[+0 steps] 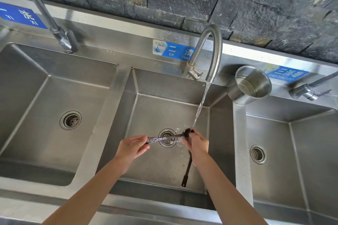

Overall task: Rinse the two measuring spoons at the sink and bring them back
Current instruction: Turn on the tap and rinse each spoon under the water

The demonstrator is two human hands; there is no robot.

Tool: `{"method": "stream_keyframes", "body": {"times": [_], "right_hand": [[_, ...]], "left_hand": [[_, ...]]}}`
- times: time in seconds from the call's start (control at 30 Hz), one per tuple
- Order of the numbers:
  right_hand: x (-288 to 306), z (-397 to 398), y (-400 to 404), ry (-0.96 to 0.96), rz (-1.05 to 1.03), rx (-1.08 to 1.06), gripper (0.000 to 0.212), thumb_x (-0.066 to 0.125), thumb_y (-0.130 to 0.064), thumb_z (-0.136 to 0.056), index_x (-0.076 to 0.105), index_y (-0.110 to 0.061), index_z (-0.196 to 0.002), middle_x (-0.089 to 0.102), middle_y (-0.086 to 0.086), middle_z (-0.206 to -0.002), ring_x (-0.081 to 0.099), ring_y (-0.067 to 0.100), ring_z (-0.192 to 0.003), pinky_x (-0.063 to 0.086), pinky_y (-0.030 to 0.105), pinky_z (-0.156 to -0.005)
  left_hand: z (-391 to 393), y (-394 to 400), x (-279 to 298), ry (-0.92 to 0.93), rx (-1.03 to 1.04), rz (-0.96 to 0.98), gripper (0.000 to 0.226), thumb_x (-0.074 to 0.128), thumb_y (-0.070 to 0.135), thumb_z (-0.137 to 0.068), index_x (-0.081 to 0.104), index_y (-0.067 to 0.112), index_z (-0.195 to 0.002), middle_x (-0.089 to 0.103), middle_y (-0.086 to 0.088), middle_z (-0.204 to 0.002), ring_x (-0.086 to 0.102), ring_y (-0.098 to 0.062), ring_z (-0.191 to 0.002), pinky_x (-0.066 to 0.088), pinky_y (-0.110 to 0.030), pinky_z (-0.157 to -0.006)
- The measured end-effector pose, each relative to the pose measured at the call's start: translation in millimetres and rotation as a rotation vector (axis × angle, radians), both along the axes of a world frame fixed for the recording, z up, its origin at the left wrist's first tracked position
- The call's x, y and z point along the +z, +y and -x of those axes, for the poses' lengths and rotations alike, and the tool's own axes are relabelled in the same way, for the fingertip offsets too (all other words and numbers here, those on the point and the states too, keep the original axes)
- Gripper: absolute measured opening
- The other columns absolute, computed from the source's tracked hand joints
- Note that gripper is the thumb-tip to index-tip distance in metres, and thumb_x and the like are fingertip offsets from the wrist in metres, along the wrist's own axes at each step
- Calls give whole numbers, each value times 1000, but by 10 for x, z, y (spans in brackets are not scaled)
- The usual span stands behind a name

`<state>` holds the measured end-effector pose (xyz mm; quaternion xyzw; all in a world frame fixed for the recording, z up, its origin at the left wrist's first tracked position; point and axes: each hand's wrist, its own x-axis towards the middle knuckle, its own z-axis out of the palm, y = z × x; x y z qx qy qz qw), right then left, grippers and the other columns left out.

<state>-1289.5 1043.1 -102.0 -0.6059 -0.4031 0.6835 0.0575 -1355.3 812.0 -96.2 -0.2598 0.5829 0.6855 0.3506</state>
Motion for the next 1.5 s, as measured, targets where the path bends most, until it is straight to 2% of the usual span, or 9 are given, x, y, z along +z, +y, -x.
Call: {"method": "stream_keyframes", "body": {"times": [0.13, 0.33, 0.63, 0.77, 0.9, 1.03, 1.17, 1.37, 1.5], "right_hand": [[27, -28, 0, 210, 277, -185, 13, 65, -11, -97, 72, -12, -107, 69, 18, -117, 72, 27, -105, 62, 36, -90], [39, -33, 55, 262, 304, -164, 22, 55, 0, -100, 71, -5, -113, 66, 23, -125, 69, 29, -107, 60, 33, -77], [118, -117, 153, 314, 283, -136, 43, 32, 11, -98, 70, -3, -111, 61, 27, -134, 64, 33, -120, 53, 41, -102], [221, -144, 293, 329, 207, -107, 46, 32, 15, -95, 67, 0, -121, 59, 27, -137, 61, 35, -125, 47, 44, -112], [363, -173, 447, 360, 136, -89, 45, 35, 16, -93, 70, -4, -112, 62, 25, -133, 63, 32, -121, 51, 40, -105], [451, -237, 627, 411, 74, -76, 46, 37, 16, -89, 71, -2, -115, 63, 24, -131, 63, 32, -123, 53, 38, -103], [470, -344, 836, 452, 39, -92, 48, 35, 15, -87, 68, -1, -119, 63, 23, -126, 63, 32, -121, 54, 34, -98], [436, -576, 1134, 510, 1, -88, 47, 36, 15, -88, 68, -1, -119, 73, 13, -104, 66, 27, -111, 50, 36, -106], [404, -683, 1270, 476, -71, -34, 35, 47, 10, -93, 72, -4, -113, 73, 11, -110, 70, 22, -105, 59, 31, -95]], "left_hand": [[-9, 16, -90, -128, 103, -163, 19, 80, 7, -81, 79, -2, -98, 78, -20, -104, 77, -25, -98, 62, -25, -80], [-56, -43, -181, -131, 119, -167, 26, 65, -17, -84, 74, -7, -106, 75, -20, -114, 73, -28, -107, 59, -31, -91], [-97, 15, -242, -66, 68, -198, 31, 64, -16, -86, 75, 4, -106, 71, -21, -121, 69, -22, -113, 51, -28, -102], [-49, 167, -242, -52, 70, -253, 33, 64, -18, -84, 78, 6, -103, 71, -20, -120, 68, -23, -115, 59, -21, -88], [8, 379, -209, -38, 50, -285, 35, 62, -19, -85, 77, 7, -102, 73, -17, -116, 74, -18, -104, 59, -21, -86], [41, 640, -191, -30, 25, -301, 37, 59, -19, -87, 77, 9, -101, 76, -12, -111, 72, -19, -107, 49, -30, -102], [35, 879, -220, -33, -23, -307, 39, 57, -20, -88, 74, 8, -108, 73, -16, -121, 66, -22, -117, 49, -30, -101], [-103, 1205, -217, 27, -161, -253, 42, 54, -16, -92, 61, -3, -131, 68, -14, -103, 41, -26, -104, 38, -35, -97], [-222, 1309, -196, 70, -235, -194, 30, 62, -6, -93, 69, 4, -121, 74, -18, -115, 71, -26, -107, 51, -28, -101]]}}
